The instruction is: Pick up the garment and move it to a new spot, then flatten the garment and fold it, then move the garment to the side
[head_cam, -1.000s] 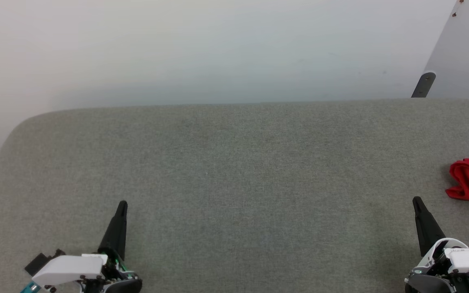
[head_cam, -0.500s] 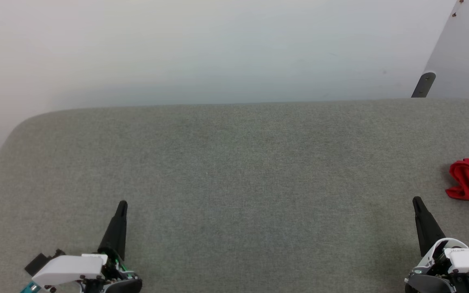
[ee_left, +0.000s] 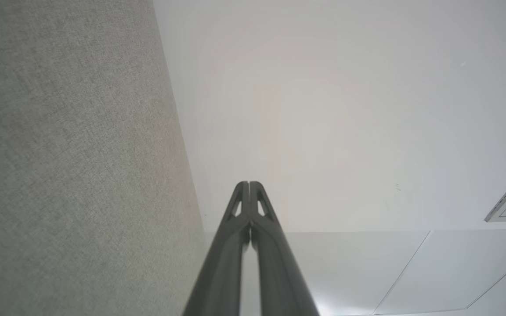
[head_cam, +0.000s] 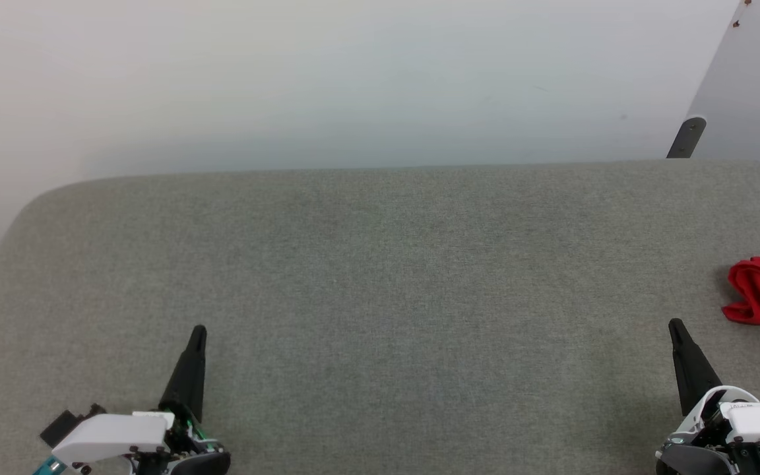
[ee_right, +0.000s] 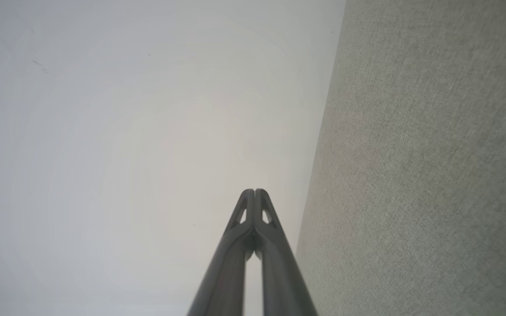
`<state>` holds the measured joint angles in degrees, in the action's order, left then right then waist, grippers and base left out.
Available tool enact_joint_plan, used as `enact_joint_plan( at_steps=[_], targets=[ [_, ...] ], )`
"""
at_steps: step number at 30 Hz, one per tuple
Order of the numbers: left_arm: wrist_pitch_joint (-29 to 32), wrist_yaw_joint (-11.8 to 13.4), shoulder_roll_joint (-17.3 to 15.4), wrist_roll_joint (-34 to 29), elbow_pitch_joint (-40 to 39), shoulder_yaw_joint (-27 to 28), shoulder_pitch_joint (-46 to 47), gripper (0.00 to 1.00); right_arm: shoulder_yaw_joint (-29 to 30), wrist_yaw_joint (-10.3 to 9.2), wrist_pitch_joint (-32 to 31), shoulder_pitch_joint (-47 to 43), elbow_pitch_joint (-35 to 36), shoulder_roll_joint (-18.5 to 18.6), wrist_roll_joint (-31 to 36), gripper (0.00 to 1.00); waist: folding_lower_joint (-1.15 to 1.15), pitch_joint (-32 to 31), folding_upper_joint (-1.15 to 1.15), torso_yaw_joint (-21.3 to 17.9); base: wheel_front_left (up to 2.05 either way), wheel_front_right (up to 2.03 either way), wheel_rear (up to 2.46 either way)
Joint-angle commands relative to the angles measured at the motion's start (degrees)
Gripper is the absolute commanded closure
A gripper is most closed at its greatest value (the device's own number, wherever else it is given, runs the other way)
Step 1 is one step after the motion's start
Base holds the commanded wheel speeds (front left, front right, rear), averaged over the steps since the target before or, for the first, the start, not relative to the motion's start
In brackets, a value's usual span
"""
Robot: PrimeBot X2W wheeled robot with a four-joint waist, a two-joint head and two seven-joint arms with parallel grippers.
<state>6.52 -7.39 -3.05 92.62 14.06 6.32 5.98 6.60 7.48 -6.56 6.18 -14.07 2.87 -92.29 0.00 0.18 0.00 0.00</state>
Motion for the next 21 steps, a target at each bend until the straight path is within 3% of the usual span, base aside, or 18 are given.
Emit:
enact_joint_plan(
  at_steps=[1,21],
  targets=[
    [0.0,-0.2,0.1,-0.2,0.1,0.2,0.6,1.00,0.0,0.02,-0.1,0.2,0.0,-0.1,-0.2,1.00,0.00,0.0,0.00,0.0,0.00,0.00,0.00],
    [0.1,-0.2,0.2,-0.3,0.1,0.2,0.6,1.00,-0.1,0.02,0.0,0.2,0.0,-0.1,-0.2,1.00,0.00,0.0,0.00,0.0,0.00,0.00,0.00]
  ],
)
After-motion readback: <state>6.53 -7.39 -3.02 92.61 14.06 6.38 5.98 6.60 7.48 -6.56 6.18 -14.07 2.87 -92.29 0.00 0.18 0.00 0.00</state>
